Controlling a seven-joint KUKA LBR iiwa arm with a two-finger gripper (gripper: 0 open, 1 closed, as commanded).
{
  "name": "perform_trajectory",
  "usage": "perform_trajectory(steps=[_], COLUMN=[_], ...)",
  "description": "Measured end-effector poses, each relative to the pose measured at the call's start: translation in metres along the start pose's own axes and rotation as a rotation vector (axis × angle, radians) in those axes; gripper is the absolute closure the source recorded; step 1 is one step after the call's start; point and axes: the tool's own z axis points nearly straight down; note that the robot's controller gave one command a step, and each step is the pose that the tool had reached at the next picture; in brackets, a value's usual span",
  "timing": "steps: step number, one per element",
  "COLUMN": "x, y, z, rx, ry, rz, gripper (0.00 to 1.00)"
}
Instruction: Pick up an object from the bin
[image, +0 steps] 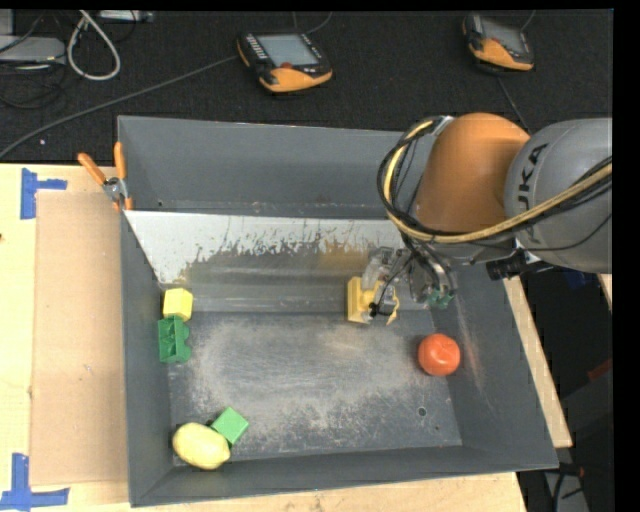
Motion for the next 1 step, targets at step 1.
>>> perform_trajectory(steps=[1], x=[-0.0027], y=[-0.0001], z=[-0.0518], rx=[-0.001], ry=[-0.007], rz=[-0.001], gripper=[1.00])
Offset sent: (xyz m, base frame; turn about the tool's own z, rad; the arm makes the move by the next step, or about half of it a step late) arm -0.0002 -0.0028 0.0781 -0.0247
